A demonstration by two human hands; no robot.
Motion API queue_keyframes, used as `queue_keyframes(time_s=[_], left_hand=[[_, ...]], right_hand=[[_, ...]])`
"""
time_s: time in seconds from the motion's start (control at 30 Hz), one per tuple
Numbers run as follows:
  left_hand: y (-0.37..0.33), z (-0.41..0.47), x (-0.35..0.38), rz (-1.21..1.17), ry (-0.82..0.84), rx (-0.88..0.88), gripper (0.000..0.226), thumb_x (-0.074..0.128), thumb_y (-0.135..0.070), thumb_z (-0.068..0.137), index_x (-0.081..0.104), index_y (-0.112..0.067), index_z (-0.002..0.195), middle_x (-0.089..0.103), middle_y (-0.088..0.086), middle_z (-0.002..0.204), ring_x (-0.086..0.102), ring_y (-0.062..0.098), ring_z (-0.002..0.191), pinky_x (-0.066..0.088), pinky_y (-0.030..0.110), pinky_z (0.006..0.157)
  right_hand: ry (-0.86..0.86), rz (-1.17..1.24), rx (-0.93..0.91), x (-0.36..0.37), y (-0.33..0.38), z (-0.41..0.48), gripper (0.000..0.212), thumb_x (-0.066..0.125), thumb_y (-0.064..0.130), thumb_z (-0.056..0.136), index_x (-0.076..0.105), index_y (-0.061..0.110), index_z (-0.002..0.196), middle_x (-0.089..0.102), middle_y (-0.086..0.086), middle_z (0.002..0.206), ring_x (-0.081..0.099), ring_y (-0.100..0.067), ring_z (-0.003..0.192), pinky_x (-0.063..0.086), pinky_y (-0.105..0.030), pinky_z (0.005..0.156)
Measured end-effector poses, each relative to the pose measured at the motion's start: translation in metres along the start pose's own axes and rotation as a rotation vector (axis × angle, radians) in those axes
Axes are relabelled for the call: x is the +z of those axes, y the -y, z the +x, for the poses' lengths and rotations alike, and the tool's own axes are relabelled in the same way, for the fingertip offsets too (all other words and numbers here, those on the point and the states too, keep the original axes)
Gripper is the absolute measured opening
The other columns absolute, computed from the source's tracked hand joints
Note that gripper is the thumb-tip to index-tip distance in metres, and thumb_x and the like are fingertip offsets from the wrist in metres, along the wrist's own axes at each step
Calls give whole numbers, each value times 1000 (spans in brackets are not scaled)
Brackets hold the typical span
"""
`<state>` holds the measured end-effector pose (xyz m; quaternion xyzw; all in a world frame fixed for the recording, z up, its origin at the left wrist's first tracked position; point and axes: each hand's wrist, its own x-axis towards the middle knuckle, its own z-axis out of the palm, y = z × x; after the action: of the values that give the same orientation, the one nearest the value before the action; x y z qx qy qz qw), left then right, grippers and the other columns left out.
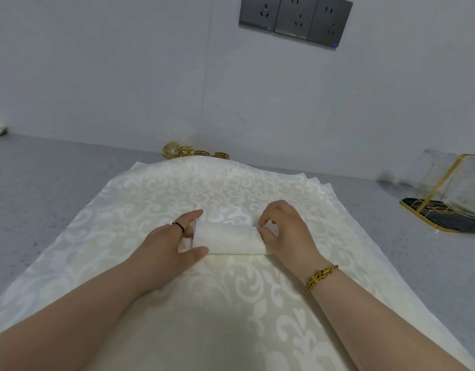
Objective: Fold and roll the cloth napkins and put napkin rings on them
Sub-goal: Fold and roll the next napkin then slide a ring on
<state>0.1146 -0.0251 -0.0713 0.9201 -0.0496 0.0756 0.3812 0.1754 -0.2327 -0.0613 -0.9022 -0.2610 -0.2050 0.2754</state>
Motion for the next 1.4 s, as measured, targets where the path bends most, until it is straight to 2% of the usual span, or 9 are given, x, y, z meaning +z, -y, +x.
queue_keyframes(time_s=[0.1,0.2,0.27,0.47,0.7,1.0,1.13,1.2,1.4], left_hand=[[3,0,1,16,-5,35,60,59,-31,86,28,-40,137,43,-24,88,46,13,116,28,16,88],[1,-1,-1,-7,1,35,59,60,-32,85,31,-35,136,40,-27,89,44,10,113,28,15,86],[-1,-1,-2,-29,-1,30,59,60,-34,85,32,-32,137,43,-23,97,40,4,106,28,15,86],[-8,-9,-11,-35,42,-8,50,68,-35,79,40,-36,120,44,-16,106,45,0,99,34,12,76],[-21,-48,-18,224,162,166,40,66,-43,76,34,-51,98,45,-31,102,48,-5,96,38,8,77],[-17,-54,-11,109,145,126,36,69,-40,76,42,-44,99,42,-33,100,45,-7,97,35,3,79],[-11,-43,-10,173,149,99,75,55,-72,54,43,-42,122,47,-23,114,41,1,109,32,8,84],[-5,-34,-8,209,110,90,98,38,-79,40,43,-38,129,49,-16,118,40,4,114,31,15,90],[-1,-20,-3,182,15,93,69,52,-63,76,36,-34,136,54,-7,104,43,8,100,28,17,81]], right_hand=[[38,-51,-160,-4,0,-7,22,51,20,79,68,6,79,67,-4,79,50,-10,80,37,-14,74],[263,-112,-152,-16,2,-12,43,55,40,83,61,13,116,62,3,114,50,-8,109,27,-6,87],[313,-148,-146,-14,-3,-13,44,58,30,86,51,16,127,53,4,127,43,-11,119,24,-7,89],[203,-214,-210,-11,16,-16,25,59,5,74,66,8,98,67,-5,95,61,-26,89,45,-29,72],[188,-363,-338,-32,37,-68,30,48,17,62,57,20,90,60,8,69,57,-11,56,50,-20,53],[208,-487,-382,-12,68,-59,37,83,15,32,66,22,64,58,10,57,54,-9,47,37,-14,41],[371,-368,-205,-21,78,-36,29,56,7,78,61,13,105,64,-3,98,58,-22,89,36,-25,69],[468,-239,-77,-20,79,-24,29,47,9,83,59,13,109,63,-4,101,54,-21,89,35,-26,70],[574,-126,77,-6,72,4,30,40,13,88,48,15,118,54,0,98,46,-16,84,34,-25,71]])
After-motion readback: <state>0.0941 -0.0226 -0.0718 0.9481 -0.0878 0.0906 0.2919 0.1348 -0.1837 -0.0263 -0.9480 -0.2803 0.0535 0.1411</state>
